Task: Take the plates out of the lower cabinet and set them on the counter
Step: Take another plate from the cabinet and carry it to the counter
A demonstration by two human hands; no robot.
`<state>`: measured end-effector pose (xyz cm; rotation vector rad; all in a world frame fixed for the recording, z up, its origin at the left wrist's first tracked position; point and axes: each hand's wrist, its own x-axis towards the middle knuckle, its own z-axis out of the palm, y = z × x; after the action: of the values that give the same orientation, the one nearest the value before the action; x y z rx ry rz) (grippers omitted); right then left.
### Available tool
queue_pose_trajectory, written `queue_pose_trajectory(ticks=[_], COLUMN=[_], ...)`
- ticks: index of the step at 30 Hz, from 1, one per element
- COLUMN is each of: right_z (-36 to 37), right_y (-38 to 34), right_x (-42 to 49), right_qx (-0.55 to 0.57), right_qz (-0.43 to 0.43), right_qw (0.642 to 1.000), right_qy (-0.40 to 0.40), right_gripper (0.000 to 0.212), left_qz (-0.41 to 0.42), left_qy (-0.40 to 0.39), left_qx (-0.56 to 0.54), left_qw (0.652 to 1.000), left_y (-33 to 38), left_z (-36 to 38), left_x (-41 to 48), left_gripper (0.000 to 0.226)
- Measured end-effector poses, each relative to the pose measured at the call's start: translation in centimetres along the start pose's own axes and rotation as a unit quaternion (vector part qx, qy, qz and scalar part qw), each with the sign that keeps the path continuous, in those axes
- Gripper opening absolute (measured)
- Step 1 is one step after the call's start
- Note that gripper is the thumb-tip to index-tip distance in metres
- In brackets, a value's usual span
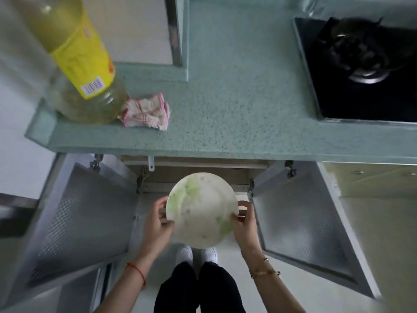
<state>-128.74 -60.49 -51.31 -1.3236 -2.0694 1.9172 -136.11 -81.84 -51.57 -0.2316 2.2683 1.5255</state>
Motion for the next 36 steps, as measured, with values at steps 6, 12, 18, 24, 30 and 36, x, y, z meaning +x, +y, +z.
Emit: queue_pose_trajectory(ticks=[6, 12, 18, 24, 30, 36], right_z=[-4.3, -9.4, -15.1, -22.3, -31.3, -43.3], right_y=[-8.7, -14.3, -17.2, -17.0, -13.9, -9.9], right_x=[-8.0, -14.2, -19.2, -23.3, -27.0, -30.6], right_qx=[0.052, 0.158, 0.239, 0.294, 0.32, 0.324], right_qz=[-0.025, -0.057, -0.084, -0.081, -0.085, -0.086], right_qw=[0.997, 0.982, 0.955, 0.918, 0.875, 0.839], right_qy=[0.045, 0.091, 0.157, 0.253, 0.353, 0.427], right_gripper=[0.033, 0.027, 0.028, 0.03, 0.03, 0.03], left_qz=[0.08, 0.14, 0.188, 0.225, 0.23, 0.207], left_qy=[-0.034, -0.118, -0.207, -0.305, -0.4, -0.47], left_qx=[-0.005, 0.002, 0.029, 0.025, 0.033, 0.036], left_qw=[0.996, 0.983, 0.96, 0.925, 0.887, 0.857], left_y=[9.5, 18.8, 26.4, 31.7, 34.5, 35.4], left_z=[-3.6, -5.2, -2.6, 4.3, 13.4, 25.0], left_x=[-5.4, -8.9, -11.3, -15.4, -21.4, -30.1], left_gripper=[0.072, 0.069, 0.065, 0.064, 0.058, 0.058])
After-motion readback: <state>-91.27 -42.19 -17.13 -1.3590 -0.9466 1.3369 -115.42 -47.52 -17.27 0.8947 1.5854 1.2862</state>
